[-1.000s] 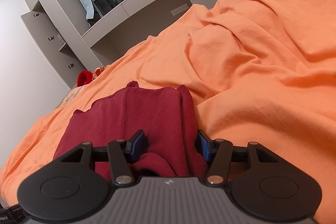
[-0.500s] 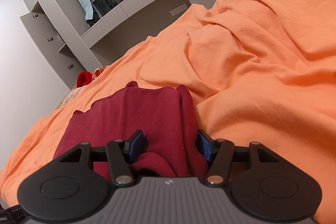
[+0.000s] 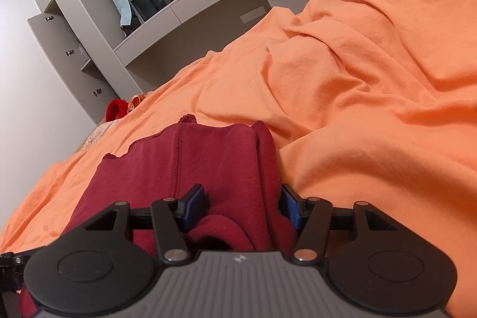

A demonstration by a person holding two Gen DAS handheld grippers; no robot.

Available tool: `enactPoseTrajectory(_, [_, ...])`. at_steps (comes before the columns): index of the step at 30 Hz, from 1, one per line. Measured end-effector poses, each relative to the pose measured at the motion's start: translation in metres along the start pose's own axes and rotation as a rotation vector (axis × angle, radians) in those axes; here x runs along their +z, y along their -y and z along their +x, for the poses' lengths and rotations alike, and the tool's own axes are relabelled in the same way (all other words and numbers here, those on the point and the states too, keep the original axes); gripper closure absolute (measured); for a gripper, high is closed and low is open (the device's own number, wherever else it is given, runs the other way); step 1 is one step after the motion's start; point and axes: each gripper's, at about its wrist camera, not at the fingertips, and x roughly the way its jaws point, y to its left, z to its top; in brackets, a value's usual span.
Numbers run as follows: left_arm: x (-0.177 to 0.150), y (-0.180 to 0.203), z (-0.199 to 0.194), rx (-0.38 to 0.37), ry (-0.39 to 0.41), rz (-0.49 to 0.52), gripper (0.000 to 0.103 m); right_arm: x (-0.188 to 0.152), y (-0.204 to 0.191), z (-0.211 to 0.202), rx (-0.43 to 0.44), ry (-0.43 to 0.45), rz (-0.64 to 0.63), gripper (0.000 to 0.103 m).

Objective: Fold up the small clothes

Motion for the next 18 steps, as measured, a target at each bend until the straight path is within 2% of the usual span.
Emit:
enactPoseTrajectory(2, [0.01,-0.001,0.011,-0.023,-0.06,0.034,0.0,0.0,0.001,0.0,0.004,0.001,0.005,0.042])
enactPoseTrajectory(5, [0.015,-0.007,0.024,-0.041,-0.093,0.033,0.0,0.0,0.003,0.0,0.01,0.001,0.012,0.042])
enactPoseTrajectory(11, [0.003,-0.003,0.024,-0.012,-0.059,0.093,0.0,0.0,-0.001,0.003,-0.004,-0.006,-0.009,0.037])
enactPoseTrajectory(18, [0.001,0.002,0.019,0.012,-0.045,0.092,0.001,-0.002,-0.006,0.001,-0.02,0.01,-0.038,0.039])
